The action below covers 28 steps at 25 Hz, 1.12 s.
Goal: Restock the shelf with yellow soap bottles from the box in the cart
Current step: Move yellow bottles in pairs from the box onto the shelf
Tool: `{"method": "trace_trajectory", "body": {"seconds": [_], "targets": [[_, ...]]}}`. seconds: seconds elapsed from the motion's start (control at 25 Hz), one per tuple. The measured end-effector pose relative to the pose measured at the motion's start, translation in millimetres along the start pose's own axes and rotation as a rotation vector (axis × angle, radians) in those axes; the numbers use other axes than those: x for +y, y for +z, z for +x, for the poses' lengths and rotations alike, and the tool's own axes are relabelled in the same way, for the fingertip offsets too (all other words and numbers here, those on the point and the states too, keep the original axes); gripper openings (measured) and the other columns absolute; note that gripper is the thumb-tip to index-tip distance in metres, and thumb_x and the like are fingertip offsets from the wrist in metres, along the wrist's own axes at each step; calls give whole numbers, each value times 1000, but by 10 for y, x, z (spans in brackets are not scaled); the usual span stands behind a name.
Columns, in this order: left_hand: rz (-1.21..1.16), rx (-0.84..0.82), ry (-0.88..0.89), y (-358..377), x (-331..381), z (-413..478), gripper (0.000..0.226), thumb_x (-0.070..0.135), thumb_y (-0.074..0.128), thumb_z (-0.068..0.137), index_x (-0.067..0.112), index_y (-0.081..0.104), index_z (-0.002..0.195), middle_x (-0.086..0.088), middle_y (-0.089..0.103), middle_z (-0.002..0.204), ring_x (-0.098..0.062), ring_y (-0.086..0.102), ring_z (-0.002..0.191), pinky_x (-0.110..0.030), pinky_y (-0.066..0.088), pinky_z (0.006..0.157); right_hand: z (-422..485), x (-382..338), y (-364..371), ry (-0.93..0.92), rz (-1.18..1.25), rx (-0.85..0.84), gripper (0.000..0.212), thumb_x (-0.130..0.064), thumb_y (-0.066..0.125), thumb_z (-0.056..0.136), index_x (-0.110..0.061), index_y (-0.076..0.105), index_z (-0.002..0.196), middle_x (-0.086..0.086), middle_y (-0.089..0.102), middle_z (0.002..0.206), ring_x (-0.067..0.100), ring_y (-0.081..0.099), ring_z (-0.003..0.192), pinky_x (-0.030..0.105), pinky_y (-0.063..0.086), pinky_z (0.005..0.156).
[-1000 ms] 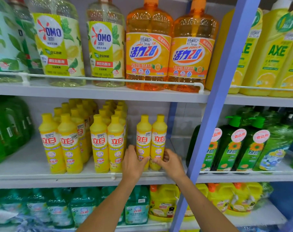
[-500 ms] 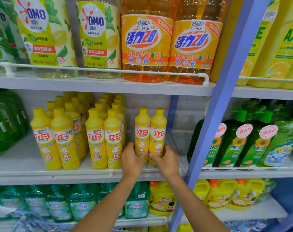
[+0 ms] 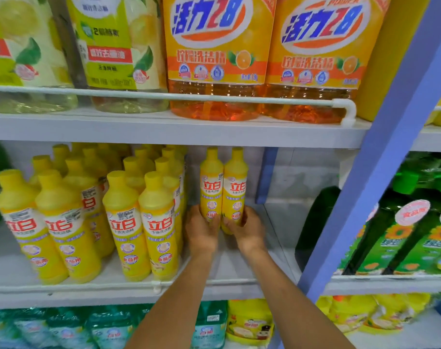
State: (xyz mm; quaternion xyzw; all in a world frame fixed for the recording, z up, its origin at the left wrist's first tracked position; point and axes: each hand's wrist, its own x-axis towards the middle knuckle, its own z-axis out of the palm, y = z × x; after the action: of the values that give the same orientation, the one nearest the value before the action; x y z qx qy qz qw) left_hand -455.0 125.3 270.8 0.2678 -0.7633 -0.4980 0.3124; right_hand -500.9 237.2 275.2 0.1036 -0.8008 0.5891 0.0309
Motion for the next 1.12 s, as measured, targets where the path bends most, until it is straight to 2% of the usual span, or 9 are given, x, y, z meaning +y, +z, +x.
{"method": "trace_trajectory", "body": {"seconds": [0.12, 0.2, 0.28, 0.4, 0.52, 0.64, 0.76, 0.84, 1.12], "targets": [[-67, 44, 32, 182, -119, 205, 58, 52, 66, 70, 15, 63, 115, -8, 73, 107, -29, 70, 96, -45, 57, 82, 242, 108, 128, -26, 19, 35, 54, -56, 78, 59, -28, 69, 103, -8, 76, 99, 7, 72, 89, 24, 57, 78], [-126, 85, 79, 279, -187, 289, 57, 55, 67, 72, 17, 64, 114, -6, 74, 104, -26, 70, 92, -42, 58, 80, 349, 180, 197, -47, 25, 68, 46, -49, 82, 65, -27, 68, 103, -9, 75, 97, 4, 71, 86, 13, 51, 71], [-154, 115, 104, 361, -198, 407, 54, 51, 70, 73, 13, 66, 111, -6, 75, 102, -23, 70, 87, -36, 56, 77, 473, 243, 276, -63, 25, 79, 40, -47, 84, 70, -30, 67, 101, -10, 75, 96, 4, 71, 86, 15, 51, 70], [-163, 112, 72, 429, -192, 568, 41, 34, 82, 76, 11, 68, 106, -7, 76, 99, -20, 69, 83, -29, 52, 74, 641, 278, 331, -89, 3, 104, 50, -59, 80, 68, -28, 71, 106, -8, 77, 98, 6, 72, 88, 22, 55, 76], [-169, 63, 88, 498, -238, 700, 40, 26, 85, 75, 12, 68, 109, -7, 76, 101, -23, 71, 87, -33, 56, 77, 763, 256, 310, -90, -58, 104, 46, -45, 88, 71, -22, 74, 108, -6, 77, 98, 6, 68, 83, 13, 48, 68], [-198, 41, 110, 546, -287, 768, 46, 38, 80, 68, 19, 67, 108, -2, 75, 101, -22, 72, 88, -38, 59, 80, 808, 277, 294, -93, -70, 138, 46, -40, 89, 72, -17, 74, 109, 0, 78, 100, 8, 68, 82, 3, 42, 62], [-234, 25, 109, 604, -360, 825, 52, 49, 77, 64, 24, 66, 108, 0, 75, 103, -19, 73, 90, -44, 61, 82, 845, 317, 324, -88, -67, 160, 51, -43, 89, 70, -16, 74, 110, 0, 78, 101, 14, 73, 88, 19, 54, 73], [-247, 21, 107, 599, -362, 806, 51, 46, 78, 66, 23, 66, 109, 0, 75, 104, -17, 73, 91, -45, 61, 83, 853, 351, 342, -77, -40, 158, 52, -46, 89, 69, -18, 73, 110, 1, 78, 102, 17, 74, 90, 31, 59, 80], [-278, 5, 139, 556, -391, 740, 48, 48, 79, 67, 28, 63, 108, 4, 75, 104, -12, 73, 92, -45, 61, 83, 795, 378, 313, -59, -5, 158, 60, -52, 87, 61, -18, 72, 109, 0, 78, 101, 15, 74, 88, 40, 61, 82]]}}
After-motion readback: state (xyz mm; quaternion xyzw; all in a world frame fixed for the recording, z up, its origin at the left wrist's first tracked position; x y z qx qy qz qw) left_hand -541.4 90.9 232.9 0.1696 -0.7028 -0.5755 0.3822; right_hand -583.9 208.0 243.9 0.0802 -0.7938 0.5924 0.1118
